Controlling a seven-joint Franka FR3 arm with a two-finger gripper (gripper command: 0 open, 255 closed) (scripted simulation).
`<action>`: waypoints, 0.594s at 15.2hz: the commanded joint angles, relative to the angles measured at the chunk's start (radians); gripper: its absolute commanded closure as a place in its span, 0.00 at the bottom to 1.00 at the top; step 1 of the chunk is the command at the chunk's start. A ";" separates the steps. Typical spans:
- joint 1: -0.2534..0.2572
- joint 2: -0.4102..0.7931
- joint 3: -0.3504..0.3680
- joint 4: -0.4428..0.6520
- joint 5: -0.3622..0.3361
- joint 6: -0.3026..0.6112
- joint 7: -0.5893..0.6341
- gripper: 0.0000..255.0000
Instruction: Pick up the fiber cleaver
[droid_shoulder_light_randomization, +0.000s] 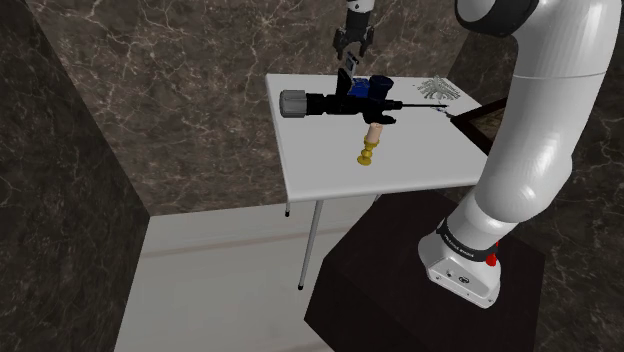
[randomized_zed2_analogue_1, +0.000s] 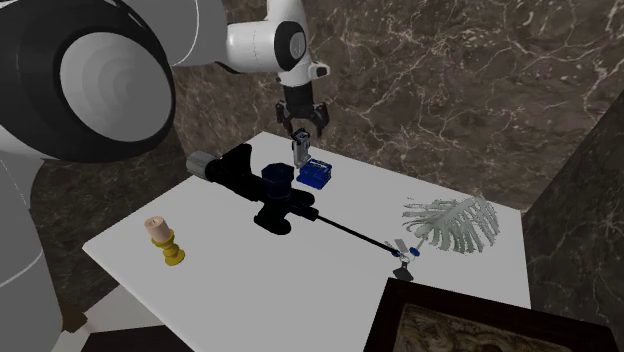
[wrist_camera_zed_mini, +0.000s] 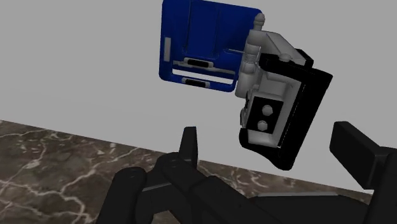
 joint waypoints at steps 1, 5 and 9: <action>0.001 0.002 0.001 -0.020 0.000 0.022 0.002 0.00; 0.001 0.006 0.001 -0.013 0.001 0.019 0.002 1.00; 0.001 0.006 0.001 -0.013 0.001 0.019 0.002 1.00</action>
